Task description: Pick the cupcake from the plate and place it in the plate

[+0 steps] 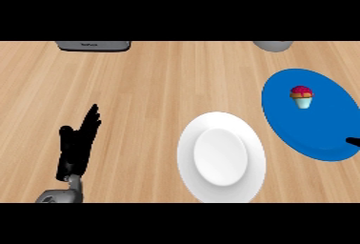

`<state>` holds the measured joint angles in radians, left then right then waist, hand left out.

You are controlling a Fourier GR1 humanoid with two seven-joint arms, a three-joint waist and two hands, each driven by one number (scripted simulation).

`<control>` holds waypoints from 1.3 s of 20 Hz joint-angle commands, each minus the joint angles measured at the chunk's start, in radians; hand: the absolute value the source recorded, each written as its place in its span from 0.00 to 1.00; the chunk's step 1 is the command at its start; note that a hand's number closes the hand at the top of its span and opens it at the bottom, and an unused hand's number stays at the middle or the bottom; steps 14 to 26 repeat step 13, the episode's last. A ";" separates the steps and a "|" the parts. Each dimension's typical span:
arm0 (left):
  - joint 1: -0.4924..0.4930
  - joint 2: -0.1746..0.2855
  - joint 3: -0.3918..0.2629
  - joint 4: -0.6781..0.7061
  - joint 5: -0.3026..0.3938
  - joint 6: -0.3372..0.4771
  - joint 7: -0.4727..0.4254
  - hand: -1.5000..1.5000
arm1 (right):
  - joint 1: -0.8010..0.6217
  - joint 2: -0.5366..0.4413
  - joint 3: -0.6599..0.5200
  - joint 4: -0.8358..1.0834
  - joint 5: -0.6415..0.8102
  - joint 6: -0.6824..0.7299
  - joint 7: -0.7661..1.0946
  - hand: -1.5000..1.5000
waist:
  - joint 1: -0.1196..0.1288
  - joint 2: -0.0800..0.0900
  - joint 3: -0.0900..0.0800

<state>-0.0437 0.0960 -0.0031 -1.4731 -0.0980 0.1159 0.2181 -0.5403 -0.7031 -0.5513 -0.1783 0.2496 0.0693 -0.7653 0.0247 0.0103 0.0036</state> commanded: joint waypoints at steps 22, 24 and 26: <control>0.028 -0.027 -0.022 -0.026 -0.014 0.008 -0.007 0.50 | 0.072 -0.077 -0.034 0.043 -0.033 -0.058 -0.013 0.00 | 0.013 0.004 0.003; 0.028 -0.027 -0.022 -0.026 -0.014 0.008 -0.007 0.50 | 0.072 -0.077 -0.034 0.043 -0.033 -0.058 -0.013 0.00 | 0.013 0.004 0.003; 0.028 -0.027 -0.022 -0.026 -0.014 0.008 -0.007 0.50 | 0.072 -0.077 -0.034 0.043 -0.033 -0.058 -0.013 0.00 | 0.013 0.004 0.003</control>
